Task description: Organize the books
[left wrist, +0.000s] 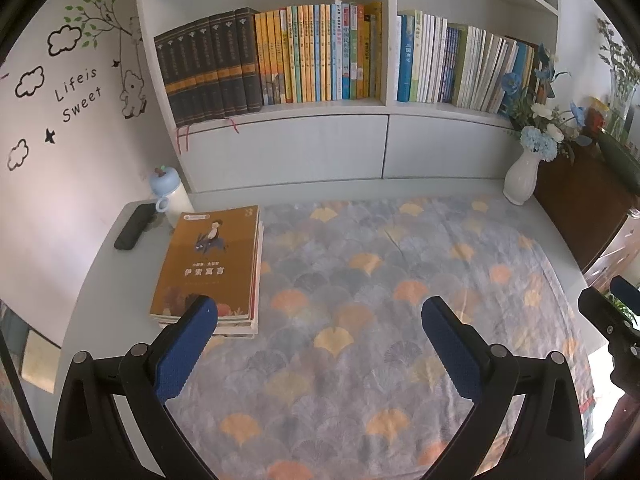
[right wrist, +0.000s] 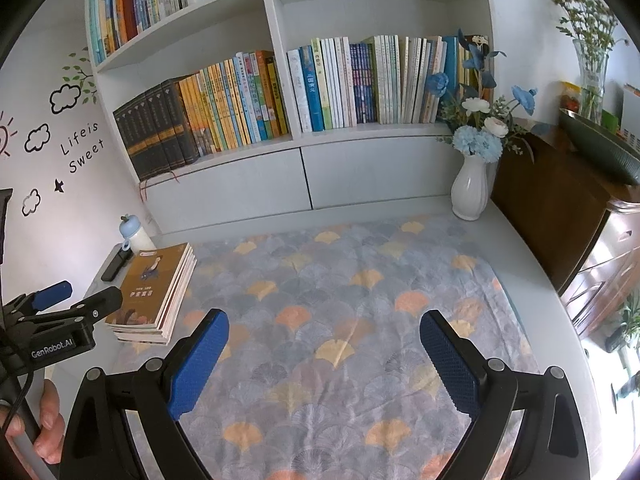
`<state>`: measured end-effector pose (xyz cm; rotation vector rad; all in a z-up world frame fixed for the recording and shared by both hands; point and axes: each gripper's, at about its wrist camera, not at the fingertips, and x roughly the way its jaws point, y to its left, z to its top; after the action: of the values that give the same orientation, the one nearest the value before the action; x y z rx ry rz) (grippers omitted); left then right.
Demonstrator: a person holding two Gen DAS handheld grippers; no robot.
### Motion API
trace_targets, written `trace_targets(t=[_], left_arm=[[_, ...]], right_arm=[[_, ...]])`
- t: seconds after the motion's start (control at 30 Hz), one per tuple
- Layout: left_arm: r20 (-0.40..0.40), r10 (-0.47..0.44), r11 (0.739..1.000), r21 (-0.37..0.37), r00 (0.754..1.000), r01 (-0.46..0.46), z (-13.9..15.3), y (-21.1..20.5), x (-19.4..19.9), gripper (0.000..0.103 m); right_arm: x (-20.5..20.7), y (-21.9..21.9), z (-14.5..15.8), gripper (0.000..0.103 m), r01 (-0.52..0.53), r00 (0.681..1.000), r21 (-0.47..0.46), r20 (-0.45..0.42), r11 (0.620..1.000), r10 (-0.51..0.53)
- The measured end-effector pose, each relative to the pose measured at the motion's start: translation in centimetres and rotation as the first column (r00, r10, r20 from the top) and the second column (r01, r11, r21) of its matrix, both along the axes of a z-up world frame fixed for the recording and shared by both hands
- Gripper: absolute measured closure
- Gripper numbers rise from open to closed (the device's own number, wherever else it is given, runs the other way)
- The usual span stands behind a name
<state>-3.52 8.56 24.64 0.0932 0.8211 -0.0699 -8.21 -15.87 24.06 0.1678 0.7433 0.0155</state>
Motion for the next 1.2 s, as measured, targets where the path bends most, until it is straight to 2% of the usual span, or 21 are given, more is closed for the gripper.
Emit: trace_targets(t=[0.8, 1.2], left_arm=[[-0.001, 0.022, 1.0, 0.014, 1.0, -0.022, 0.25, 0.45, -0.61, 0.001], [-0.009, 0.015, 1.0, 0.027, 1.0, -0.015, -0.13, -0.02, -0.57, 0.001]], right_arm=[[-0.48, -0.01, 0.07, 0.008, -0.024, 1.0, 0.013, 0.01, 1.0, 0.024], [-0.29, 0.06, -0.5, 0.008, -0.019, 1.0, 0.012, -0.013, 1.0, 0.02]])
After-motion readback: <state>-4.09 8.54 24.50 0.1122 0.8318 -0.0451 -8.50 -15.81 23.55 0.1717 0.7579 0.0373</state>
